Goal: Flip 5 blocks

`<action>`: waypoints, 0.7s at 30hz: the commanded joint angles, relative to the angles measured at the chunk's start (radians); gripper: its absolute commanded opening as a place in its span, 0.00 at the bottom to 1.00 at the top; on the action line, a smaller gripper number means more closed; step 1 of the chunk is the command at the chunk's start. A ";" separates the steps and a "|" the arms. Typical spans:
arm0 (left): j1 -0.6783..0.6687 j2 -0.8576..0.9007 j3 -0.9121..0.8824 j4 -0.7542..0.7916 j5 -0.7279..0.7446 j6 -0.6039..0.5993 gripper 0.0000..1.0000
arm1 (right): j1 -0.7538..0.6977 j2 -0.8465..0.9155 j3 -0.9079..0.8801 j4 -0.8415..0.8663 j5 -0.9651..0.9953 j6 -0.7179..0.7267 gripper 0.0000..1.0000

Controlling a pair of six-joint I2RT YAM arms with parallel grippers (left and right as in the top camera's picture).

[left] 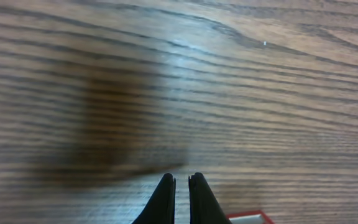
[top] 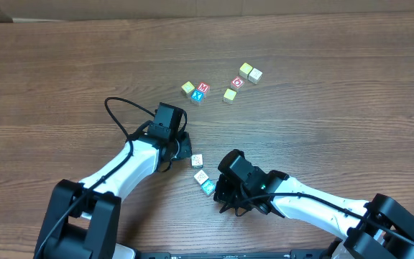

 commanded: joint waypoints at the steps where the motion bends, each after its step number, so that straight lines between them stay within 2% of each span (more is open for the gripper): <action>1: 0.003 0.031 0.011 0.023 0.054 0.036 0.04 | 0.005 0.004 0.020 0.000 0.004 0.008 0.04; 11: 0.002 0.045 0.011 0.090 0.145 0.036 0.04 | 0.005 0.004 0.020 0.000 0.011 0.008 0.04; 21: -0.023 0.045 0.011 0.077 0.169 0.036 0.04 | 0.005 0.004 0.020 0.000 0.011 0.008 0.04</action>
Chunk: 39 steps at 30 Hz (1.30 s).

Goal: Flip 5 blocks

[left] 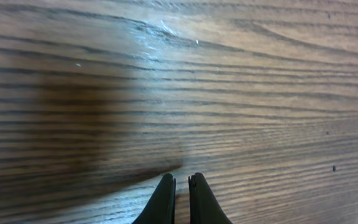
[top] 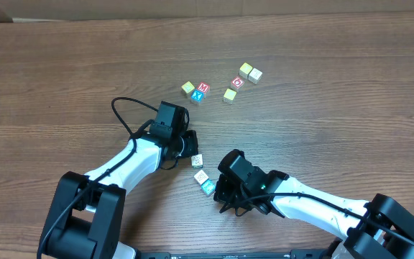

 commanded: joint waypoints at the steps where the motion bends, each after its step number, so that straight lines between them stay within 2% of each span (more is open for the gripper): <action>1: -0.019 0.008 0.011 -0.008 0.024 0.014 0.04 | 0.005 0.004 0.020 0.000 0.008 0.008 0.04; 39: -0.024 0.008 0.011 -0.090 -0.005 0.019 0.04 | 0.030 0.004 0.020 0.038 0.019 0.023 0.04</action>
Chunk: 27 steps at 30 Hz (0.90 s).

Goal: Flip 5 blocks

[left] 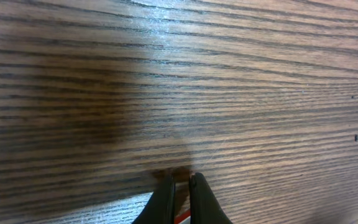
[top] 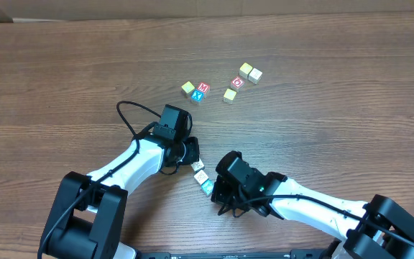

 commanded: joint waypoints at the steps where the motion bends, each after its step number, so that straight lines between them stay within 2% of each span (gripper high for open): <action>1: -0.003 0.008 0.011 -0.003 -0.008 0.017 0.04 | 0.008 0.004 0.020 0.010 0.018 0.005 0.04; 5: 0.006 0.008 0.011 0.005 -0.042 0.016 0.04 | 0.008 0.004 0.020 0.009 0.022 0.005 0.04; 27: 0.010 0.008 0.011 -0.034 -0.029 0.046 0.04 | 0.008 0.004 0.020 0.023 0.060 0.005 0.04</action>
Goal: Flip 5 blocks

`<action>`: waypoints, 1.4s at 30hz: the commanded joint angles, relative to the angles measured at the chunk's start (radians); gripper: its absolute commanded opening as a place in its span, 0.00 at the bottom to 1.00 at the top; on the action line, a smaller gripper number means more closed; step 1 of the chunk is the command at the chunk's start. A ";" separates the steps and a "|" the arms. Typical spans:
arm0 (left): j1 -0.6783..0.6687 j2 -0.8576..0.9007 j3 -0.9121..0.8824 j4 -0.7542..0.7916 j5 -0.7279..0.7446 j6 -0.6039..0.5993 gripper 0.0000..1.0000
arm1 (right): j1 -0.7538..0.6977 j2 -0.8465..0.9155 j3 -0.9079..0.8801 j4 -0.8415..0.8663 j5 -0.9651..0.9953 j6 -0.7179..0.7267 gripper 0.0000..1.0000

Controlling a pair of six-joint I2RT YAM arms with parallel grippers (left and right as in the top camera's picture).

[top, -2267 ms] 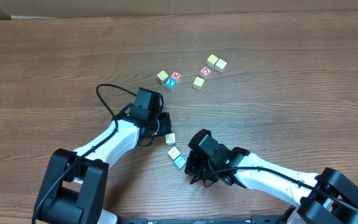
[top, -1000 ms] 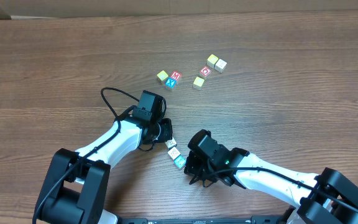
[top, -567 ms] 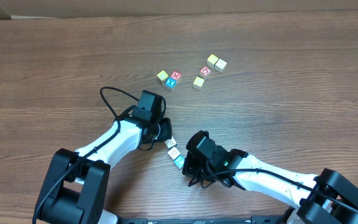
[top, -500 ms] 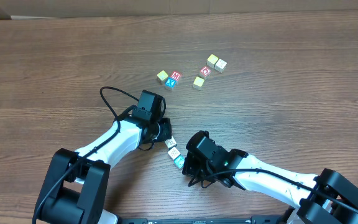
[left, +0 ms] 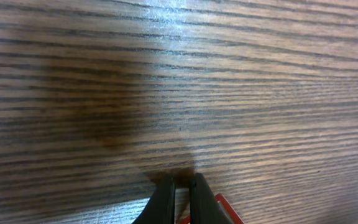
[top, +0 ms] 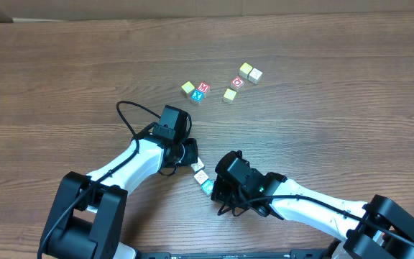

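Observation:
Three small blocks lie in a short row near the table's middle: a white one [top: 198,166], a second white one [top: 201,175] and a teal one [top: 207,186]. My left gripper [top: 189,152] is shut, its tips low on the wood right beside the upper white block. In the left wrist view the fingertips [left: 166,186] press close together on the table, and a red-edged block [left: 224,209] shows just behind them. My right gripper [top: 218,193] sits against the teal block, its jaws hidden under the wrist.
Several more blocks are scattered at the back: a yellow-green one [top: 187,88], a red M block [top: 203,88] on a blue one [top: 198,96], a yellow one [top: 229,95], a red O block [top: 237,82] and a pale pair [top: 250,72]. A black cable [top: 131,115] loops off the left arm.
Hardly anything moved. In the left wrist view more of the red-edged block shows behind the shut fingertips. The right arm has edged slightly to the left.
My left gripper, shut throughout, was first left of the upper white block, then just above it, then touching it. That block now lies a little nearer the other two. The right arm stayed by the teal block.

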 commanded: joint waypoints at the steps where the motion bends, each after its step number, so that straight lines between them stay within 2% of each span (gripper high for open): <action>1: 0.007 0.008 0.011 -0.009 -0.006 0.025 0.04 | 0.004 0.004 0.020 0.015 0.018 0.006 0.04; 25: 0.007 0.008 0.011 -0.014 0.002 0.060 0.05 | 0.004 0.004 0.020 0.024 0.033 0.009 0.04; 42: 0.007 0.008 0.011 -0.006 0.021 0.129 0.04 | 0.004 0.004 0.020 0.013 0.028 0.057 0.04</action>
